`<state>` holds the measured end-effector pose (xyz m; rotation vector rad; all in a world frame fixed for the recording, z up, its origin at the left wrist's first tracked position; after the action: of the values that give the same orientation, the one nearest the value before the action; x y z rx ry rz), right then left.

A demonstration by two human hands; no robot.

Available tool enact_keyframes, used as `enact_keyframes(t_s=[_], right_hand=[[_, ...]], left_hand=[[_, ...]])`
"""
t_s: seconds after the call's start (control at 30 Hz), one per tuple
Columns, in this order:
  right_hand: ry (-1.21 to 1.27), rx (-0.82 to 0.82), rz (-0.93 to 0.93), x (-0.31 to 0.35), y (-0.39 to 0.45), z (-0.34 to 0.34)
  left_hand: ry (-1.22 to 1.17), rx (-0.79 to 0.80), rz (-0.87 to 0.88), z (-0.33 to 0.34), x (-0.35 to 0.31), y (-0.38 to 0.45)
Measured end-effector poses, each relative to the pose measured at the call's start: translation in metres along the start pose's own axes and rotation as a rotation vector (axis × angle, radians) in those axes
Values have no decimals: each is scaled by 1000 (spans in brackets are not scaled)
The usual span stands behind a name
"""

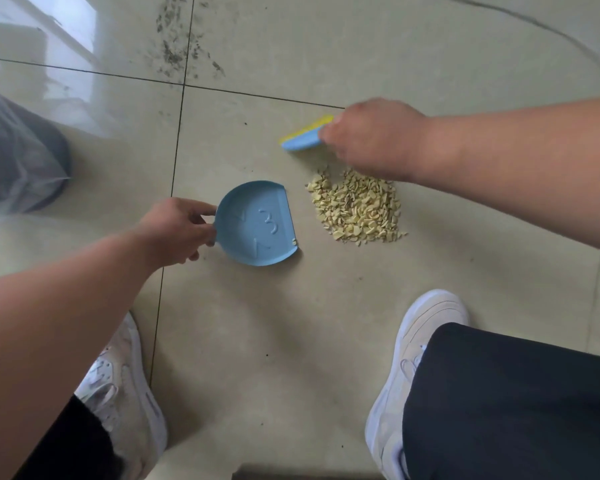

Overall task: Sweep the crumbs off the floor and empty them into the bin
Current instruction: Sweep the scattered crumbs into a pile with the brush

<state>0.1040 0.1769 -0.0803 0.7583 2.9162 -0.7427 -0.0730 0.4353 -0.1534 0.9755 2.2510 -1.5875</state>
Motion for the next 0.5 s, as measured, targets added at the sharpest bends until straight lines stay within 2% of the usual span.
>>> enact_keyframes(t_s=[0.17, 0.4, 0.5], right_hand=[[-85, 84, -147, 26, -23, 25], [-99, 155, -213, 49, -67, 32], [-116, 138, -172, 43, -71, 18]], left_hand=[[-23, 16, 6, 13, 2, -8], [-36, 11, -7, 17, 15, -16], [-35, -5, -11, 17, 12, -20]])
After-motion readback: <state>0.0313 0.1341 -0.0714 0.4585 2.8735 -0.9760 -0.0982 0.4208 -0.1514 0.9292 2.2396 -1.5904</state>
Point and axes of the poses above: each hand's wrist, its own y-axis towards the middle knuckle, its own z-axis out of the palm, x = y × z, the point moved 4 cm from there along y, towards the middle knuckle, and after that the axes turned 13 degrees about -y, right-handed, at the moved point
